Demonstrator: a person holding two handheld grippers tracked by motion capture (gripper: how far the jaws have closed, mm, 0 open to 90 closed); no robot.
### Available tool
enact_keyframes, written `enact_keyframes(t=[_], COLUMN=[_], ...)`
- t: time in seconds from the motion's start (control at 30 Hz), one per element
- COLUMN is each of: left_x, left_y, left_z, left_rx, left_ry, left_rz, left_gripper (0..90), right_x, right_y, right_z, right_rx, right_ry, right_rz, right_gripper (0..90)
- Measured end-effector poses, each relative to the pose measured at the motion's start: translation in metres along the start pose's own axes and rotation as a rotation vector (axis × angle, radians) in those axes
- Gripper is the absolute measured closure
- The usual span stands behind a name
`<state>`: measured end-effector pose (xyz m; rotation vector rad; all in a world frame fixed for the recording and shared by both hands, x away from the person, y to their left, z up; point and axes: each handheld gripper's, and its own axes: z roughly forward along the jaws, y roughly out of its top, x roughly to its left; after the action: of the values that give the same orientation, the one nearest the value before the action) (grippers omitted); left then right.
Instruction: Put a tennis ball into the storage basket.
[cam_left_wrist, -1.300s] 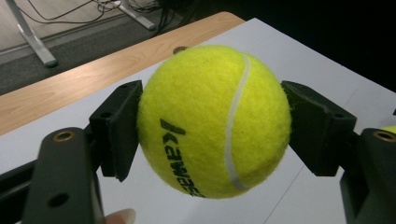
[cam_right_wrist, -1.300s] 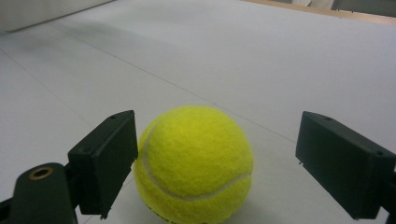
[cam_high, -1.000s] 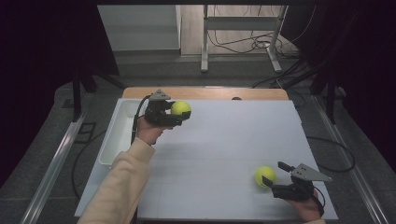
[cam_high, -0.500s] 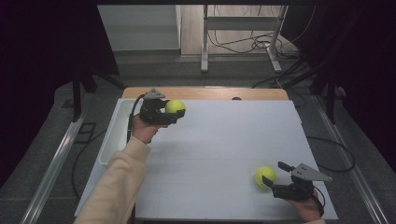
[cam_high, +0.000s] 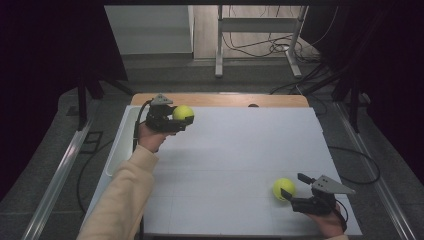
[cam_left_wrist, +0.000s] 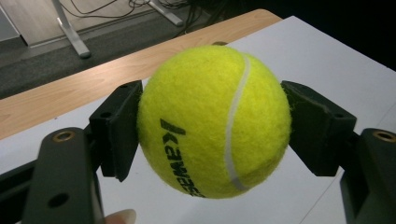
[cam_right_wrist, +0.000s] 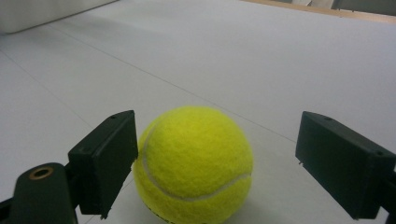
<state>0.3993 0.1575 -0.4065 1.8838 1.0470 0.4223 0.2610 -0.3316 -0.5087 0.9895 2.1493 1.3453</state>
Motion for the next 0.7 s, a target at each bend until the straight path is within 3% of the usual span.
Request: enact_keyframes(t=[0.7], left_x=[0.022], left_y=[-0.003], left_z=[-0.015], left_rx=[0.011], left_ry=[0.074], left_rz=[-0.022], left_gripper=[26.1], right_x=[0.000], right_y=[0.000], right_z=[0.000], right_rx=[0.001], right_ry=[-0.001], right_rz=[-0.003], right_gripper=[13.5])
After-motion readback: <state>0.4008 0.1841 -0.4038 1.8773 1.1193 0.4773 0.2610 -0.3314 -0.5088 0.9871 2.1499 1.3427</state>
